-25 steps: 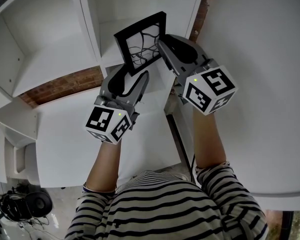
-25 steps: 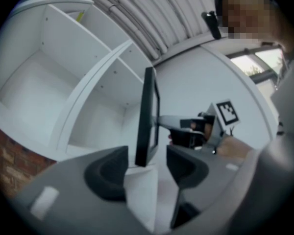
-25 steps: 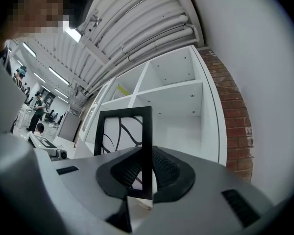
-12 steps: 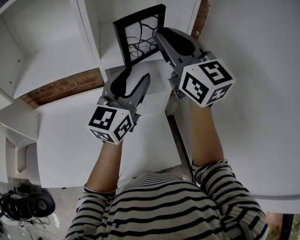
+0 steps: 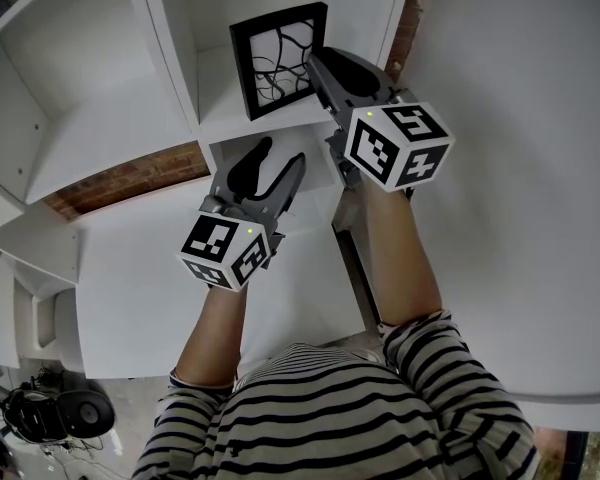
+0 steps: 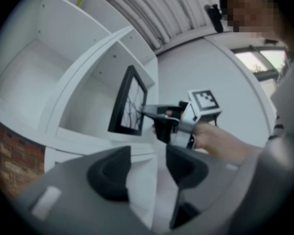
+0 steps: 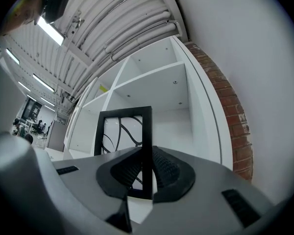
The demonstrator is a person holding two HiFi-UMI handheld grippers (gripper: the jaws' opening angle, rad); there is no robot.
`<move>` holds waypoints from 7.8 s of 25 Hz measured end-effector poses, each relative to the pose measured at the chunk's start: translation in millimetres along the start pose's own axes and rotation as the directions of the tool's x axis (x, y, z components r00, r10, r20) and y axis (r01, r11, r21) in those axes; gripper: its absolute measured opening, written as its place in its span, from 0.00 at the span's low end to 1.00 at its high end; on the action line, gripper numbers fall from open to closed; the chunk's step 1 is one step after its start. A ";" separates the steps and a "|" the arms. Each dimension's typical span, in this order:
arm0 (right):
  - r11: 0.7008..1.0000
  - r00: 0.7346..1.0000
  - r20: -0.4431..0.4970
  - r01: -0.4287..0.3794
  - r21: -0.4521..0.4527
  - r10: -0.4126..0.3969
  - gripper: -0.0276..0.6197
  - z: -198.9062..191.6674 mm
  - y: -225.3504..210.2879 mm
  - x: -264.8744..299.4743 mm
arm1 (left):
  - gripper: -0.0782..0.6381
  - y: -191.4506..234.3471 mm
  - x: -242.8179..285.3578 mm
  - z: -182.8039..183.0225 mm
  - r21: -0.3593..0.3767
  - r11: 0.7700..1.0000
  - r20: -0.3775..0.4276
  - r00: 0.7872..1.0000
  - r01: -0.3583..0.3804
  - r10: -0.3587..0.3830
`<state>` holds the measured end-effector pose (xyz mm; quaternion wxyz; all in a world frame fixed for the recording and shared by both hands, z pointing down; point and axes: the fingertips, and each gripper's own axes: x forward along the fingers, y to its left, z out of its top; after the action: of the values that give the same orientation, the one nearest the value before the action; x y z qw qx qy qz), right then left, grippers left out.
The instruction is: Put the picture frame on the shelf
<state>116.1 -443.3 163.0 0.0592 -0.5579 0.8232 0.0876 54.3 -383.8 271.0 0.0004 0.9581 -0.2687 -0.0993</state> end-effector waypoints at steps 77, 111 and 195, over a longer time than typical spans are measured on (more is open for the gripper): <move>0.997 0.991 -0.115 0.066 -0.041 -0.071 0.14 -31.3 -21.8 21.7 | 0.13 -1.1 18.9 -11.7 -0.001 0.998 -0.028 0.998 0.060 -0.060; 0.995 0.998 -0.049 0.044 -0.086 -0.048 0.16 -28.3 -15.5 14.8 | 0.13 7.4 11.4 -14.7 -0.014 0.999 0.015 0.999 0.043 -0.043; 0.880 0.923 -0.157 -0.268 0.392 0.351 0.15 -240.2 161.1 -185.0 | 0.13 -51.3 -148.4 -135.9 -0.222 0.957 -0.070 0.976 0.184 -0.204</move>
<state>35.2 -267.4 446.5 0.0534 -0.4038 0.9053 -0.1208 -17.4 -270.6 429.6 0.1065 0.9778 -0.1605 -0.0827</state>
